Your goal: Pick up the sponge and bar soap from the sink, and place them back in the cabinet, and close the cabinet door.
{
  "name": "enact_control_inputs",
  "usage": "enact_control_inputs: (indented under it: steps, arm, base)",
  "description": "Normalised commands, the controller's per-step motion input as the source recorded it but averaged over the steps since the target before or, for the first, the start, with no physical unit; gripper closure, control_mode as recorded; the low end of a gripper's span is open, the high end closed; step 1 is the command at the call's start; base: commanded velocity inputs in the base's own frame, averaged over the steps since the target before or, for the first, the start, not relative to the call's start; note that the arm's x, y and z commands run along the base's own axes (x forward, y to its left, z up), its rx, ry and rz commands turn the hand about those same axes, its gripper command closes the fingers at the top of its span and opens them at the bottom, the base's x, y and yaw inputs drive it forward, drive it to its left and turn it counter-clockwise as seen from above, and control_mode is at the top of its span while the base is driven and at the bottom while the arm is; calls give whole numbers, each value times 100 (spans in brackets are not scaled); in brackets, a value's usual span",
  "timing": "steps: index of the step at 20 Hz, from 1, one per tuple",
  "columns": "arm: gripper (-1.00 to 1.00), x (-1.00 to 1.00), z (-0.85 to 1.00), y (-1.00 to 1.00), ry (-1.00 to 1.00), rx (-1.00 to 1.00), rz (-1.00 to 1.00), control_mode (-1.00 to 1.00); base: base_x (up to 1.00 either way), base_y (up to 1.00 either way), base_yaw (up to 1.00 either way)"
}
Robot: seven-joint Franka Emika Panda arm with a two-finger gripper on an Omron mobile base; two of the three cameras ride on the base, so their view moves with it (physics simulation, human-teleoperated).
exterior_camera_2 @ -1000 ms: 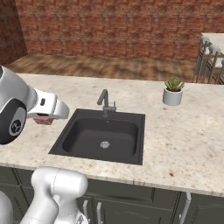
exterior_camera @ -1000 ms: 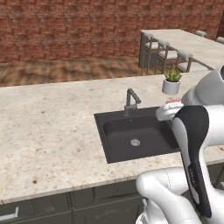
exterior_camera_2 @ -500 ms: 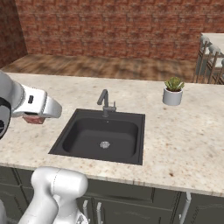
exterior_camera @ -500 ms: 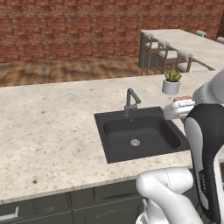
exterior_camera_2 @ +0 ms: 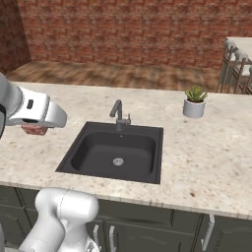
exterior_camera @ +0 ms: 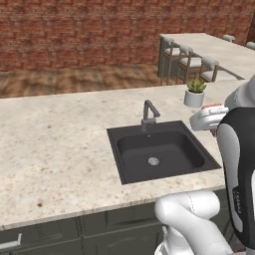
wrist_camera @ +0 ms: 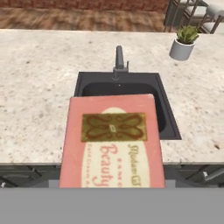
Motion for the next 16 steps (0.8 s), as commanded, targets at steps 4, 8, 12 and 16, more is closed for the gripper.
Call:
enact_control_inputs:
  steps: [4, 8, 12, 16]
  arm:
    - [100, 0, 0, 0, 0, 0, 0, 100]
    - [100, 0, 0, 0, 0, 0, 0, 100]
    - [100, 0, 0, 0, 0, 0, 0, 100]
    - [100, 0, 0, 0, 0, 0, 0, 100]
  base:
    - [-46, -16, -7]
    - [-52, -26, -23]
    - [-49, -27, -41]
    - [-45, -22, -64]
